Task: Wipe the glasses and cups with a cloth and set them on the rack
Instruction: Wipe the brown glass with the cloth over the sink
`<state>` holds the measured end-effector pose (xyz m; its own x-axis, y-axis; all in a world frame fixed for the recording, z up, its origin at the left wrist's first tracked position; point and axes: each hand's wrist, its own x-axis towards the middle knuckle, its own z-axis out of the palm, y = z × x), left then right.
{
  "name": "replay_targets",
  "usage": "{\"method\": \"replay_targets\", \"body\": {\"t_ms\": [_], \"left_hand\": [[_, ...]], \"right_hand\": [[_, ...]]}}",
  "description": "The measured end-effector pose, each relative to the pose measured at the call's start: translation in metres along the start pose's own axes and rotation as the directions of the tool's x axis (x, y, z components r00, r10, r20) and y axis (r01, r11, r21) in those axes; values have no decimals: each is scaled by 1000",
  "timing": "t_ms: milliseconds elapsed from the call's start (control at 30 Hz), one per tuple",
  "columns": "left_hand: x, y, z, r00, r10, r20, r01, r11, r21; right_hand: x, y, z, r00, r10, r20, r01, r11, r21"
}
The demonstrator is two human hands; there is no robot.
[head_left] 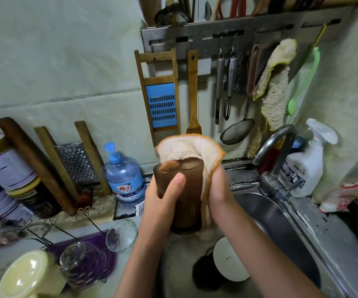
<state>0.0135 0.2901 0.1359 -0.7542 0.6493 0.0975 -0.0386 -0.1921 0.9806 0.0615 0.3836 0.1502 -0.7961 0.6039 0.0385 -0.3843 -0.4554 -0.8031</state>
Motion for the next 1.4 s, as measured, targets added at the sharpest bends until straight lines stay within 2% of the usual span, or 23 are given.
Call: {"method": "replay_targets", "body": {"t_ms": [100, 133, 167, 200, 267, 300, 333, 400, 433, 533, 633, 700, 800, 900, 967, 1067, 1167, 1300, 1400], "left_hand": [[4, 1, 2, 999, 18, -33, -18, 1000, 22], [6, 2, 2, 998, 18, -63, -17, 1000, 17], [7, 1, 2, 997, 23, -78, -21, 1000, 24], [9, 1, 2, 996, 37, -81, -34, 999, 37], [10, 1, 2, 994, 77, -84, -73, 996, 45], [10, 0, 1, 993, 74, -93, -71, 997, 45], [10, 0, 1, 994, 51, -99, -47, 998, 45], [8, 2, 0, 996, -8, -85, 10, 999, 32], [9, 3, 0, 997, -36, -68, 39, 999, 31], [13, 8, -1, 998, -34, -53, 39, 996, 86], [18, 3, -3, 984, 136, -116, -90, 939, 331], [13, 4, 1, 955, 214, -205, -109, 897, 429], [4, 1, 12, 952, 200, -230, -98, 914, 393], [-9, -2, 24, 978, 179, -111, -136, 939, 315], [-12, -1, 28, 979, 179, -98, -152, 960, 235], [-10, 5, 25, 994, 64, -86, -57, 996, 73], [-6, 8, 17, 998, -54, 35, 54, 998, -15], [-7, 6, 14, 996, -42, 84, 40, 999, 32], [-9, 3, 15, 997, -20, 71, 20, 1000, -5]], "right_hand": [[-8, 6, 5, 993, 39, -110, -44, 998, -35], [-14, 12, 7, 992, 6, -123, -16, 996, -86], [-25, 18, 10, 992, -70, -100, 51, 981, -189], [-34, 26, 10, 981, -182, -66, 149, 928, -342], [-41, 40, 8, 944, -330, 21, 295, 810, -506], [-40, 40, 8, 941, -337, 16, 299, 813, -499], [-36, 37, 8, 958, -288, -13, 258, 876, -408], [-27, 26, 7, 995, -76, -70, 63, 983, -172], [-23, 18, 6, 997, 22, -69, -29, 994, -104], [-18, 12, 0, 986, 135, -102, -145, 984, -100], [-11, 12, 6, 962, 114, -246, -162, 969, -187], [-4, 22, 7, 944, 64, -323, -142, 965, -222], [-4, 26, 7, 917, -27, -399, -98, 952, -290], [-8, 17, 1, 908, -178, -380, -4, 903, -431], [-8, 15, -5, 912, -229, -342, 31, 867, -497], [-6, 11, -9, 919, -170, -357, 24, 925, -380], [-6, 1, -7, 943, -104, -315, 23, 968, -250], [5, -13, -6, 989, 42, -140, -64, 986, -154], [2, -13, 3, 985, 65, -161, -95, 977, -189]]}}
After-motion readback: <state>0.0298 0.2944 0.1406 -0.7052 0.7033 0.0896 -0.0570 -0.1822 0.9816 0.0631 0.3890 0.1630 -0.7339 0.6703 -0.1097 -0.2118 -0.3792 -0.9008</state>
